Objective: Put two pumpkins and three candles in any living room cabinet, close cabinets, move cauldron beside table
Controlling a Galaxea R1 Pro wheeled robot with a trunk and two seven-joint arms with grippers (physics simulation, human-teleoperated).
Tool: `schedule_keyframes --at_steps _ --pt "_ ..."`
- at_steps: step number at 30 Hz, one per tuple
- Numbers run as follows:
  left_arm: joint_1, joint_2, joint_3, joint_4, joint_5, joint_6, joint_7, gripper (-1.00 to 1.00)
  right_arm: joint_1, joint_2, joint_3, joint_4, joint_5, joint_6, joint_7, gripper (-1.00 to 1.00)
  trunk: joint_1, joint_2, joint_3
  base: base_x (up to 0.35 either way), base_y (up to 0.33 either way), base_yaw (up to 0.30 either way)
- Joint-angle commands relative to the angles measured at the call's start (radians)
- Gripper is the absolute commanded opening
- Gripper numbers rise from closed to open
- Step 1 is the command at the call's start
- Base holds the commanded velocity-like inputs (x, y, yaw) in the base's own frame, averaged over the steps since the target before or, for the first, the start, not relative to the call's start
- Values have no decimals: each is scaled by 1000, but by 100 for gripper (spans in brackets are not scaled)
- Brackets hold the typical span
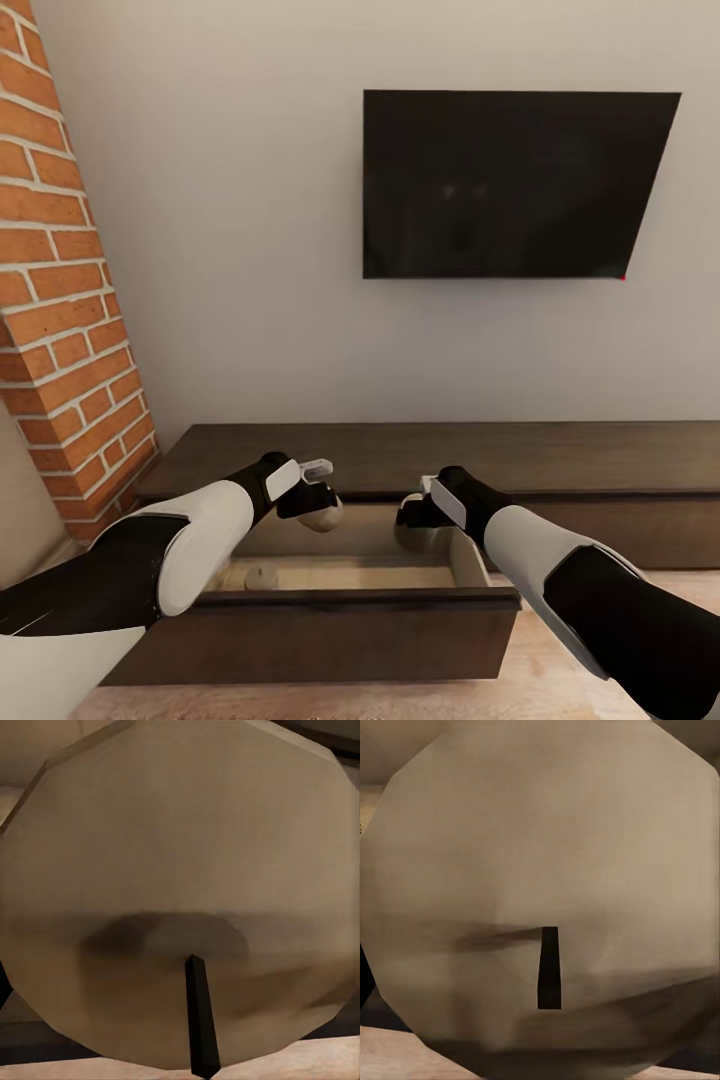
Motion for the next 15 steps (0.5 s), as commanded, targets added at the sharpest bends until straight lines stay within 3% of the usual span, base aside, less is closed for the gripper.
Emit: schedule_keyframes --at_steps 1,8,15 --pt "-2 0 1 1 11 1 7 -100 -1 0 5 -2 -11 4 -8 -100 0 -1 -3 0 0 112" --pt "-1 0 1 1 10 2 7 -100 -1 -1 5 -2 -11 4 -8 -100 15 -29 -25 0 0 88" --pt "-1 0 1 1 10 2 7 -100 -1 -1 5 -2 -12 5 -8 -100 42 -78 -58 0 0 -15"
